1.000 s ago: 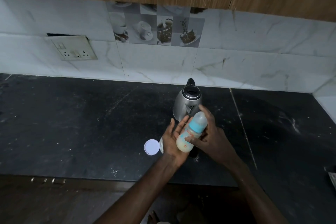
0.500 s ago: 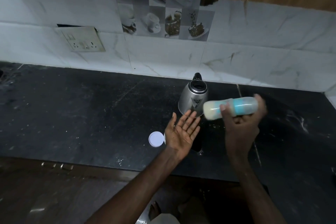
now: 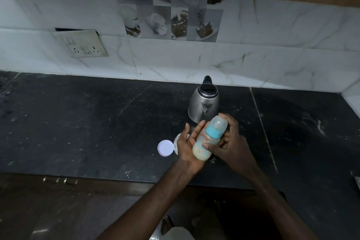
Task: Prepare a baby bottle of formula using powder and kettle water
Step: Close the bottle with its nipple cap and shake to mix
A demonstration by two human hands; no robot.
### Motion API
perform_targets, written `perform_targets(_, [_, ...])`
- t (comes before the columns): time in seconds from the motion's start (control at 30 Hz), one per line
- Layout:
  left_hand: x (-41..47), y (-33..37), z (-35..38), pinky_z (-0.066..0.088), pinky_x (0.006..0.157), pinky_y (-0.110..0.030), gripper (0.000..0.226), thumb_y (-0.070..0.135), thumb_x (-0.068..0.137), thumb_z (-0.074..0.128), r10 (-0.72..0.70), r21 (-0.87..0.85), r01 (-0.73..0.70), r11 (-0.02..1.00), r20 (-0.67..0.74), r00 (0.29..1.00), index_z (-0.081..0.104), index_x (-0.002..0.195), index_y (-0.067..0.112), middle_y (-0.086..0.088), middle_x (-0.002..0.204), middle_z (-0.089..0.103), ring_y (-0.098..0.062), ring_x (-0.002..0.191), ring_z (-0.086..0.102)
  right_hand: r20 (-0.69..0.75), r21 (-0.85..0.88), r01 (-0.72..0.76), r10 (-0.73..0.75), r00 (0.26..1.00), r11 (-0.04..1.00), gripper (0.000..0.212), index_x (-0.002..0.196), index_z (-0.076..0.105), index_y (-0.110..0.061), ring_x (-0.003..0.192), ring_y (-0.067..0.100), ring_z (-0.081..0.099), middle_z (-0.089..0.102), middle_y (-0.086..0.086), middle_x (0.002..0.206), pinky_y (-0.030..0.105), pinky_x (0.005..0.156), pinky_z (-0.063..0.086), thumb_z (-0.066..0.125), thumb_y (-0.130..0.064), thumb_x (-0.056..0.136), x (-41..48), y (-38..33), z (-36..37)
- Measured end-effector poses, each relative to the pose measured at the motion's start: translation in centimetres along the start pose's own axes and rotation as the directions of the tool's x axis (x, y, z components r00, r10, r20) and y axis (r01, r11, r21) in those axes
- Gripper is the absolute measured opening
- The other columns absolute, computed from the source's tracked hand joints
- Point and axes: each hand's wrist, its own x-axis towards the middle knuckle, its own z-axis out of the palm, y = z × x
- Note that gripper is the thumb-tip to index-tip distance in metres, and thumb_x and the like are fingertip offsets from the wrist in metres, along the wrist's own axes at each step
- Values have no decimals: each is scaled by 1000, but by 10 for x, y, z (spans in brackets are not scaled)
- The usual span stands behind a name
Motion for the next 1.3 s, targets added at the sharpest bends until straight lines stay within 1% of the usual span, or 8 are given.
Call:
perform_targets(0.2, [7, -1, -7, 44, 117, -42, 62, 58, 100, 48, 50, 74, -49, 996, -12, 999, 64, 138, 12, -9, 140, 68, -27, 132, 64, -655, 214, 140, 36, 755, 967, 93, 158, 30, -37, 104, 19, 78, 72, -6, 129, 58, 78, 66, 89, -38, 85, 13, -24, -33])
perform_targets(0.33, [9, -5, -7, 51, 109, -46, 63, 56, 99, 51, 56, 56, -54, 997, -37, 998, 64, 137, 7, -13, 139, 68, -29, 130, 65, -283, -48, -41, 26, 959, 998, 99, 156, 34, -41, 96, 4, 76, 72, -16, 125, 35, 83, 67, 94, -32, 77, -9, -20, -7])
perform_targets(0.47, [8, -1, -9, 43, 119, -42, 64, 58, 100, 48, 60, 99, -53, 994, -59, 996, 62, 141, 12, -8, 139, 69, -25, 130, 65, -702, 203, 56, 105, 705, 978, 92, 156, 34, -41, 104, 6, 77, 72, -23, 124, 42, 81, 68, 89, -46, 83, 5, -16, -19])
perform_targets(0.6, [7, -7, 1, 48, 109, -48, 64, 54, 101, 50, 33, 51, -30, 998, -50, 998, 59, 143, 7, -17, 145, 63, -36, 142, 53, -337, 4, -68, 65, 939, 998, 99, 154, 35, -45, 108, 3, 74, 68, -27, 128, 41, 89, 66, 95, -41, 74, -8, -11, 7])
perform_targets(0.83, [8, -11, 4, 27, 127, -54, 62, 53, 101, 50, 26, 52, -26, 998, -11, 1000, 61, 142, 8, -22, 146, 60, -43, 145, 46, -182, 88, -85, 100, 978, 992, 101, 150, 31, -55, 108, 6, 75, 69, -12, 135, 32, 87, 65, 91, -60, 69, -9, -3, 8])
perform_targets(0.97, [4, -9, 9, 53, 87, -44, 59, 56, 100, 50, 16, 49, -20, 999, 81, 997, 66, 137, 13, -19, 140, 66, -38, 118, 65, -46, 145, -108, 116, 992, 983, 98, 148, 29, -61, 103, 11, 78, 74, -8, 126, 37, 75, 68, 90, -49, 72, -1, 0, -8])
perform_targets(1.23, [6, -9, 2, 33, 126, -47, 64, 59, 100, 47, 33, 101, -34, 994, 15, 999, 61, 143, 15, -10, 143, 66, -27, 139, 57, -575, 112, 86, -6, 818, 990, 96, 156, 33, -48, 105, 8, 77, 72, -10, 129, 41, 85, 67, 91, -47, 79, 14, -17, -34])
perform_targets(1.3, [6, -8, 4, 34, 125, -48, 64, 58, 100, 48, 28, 62, -27, 998, -18, 999, 61, 143, 12, -14, 145, 63, -32, 143, 53, -465, 63, 30, 3, 885, 998, 99, 155, 32, -53, 94, 9, 78, 75, -9, 121, 47, 82, 67, 93, -39, 77, 9, -26, -23])
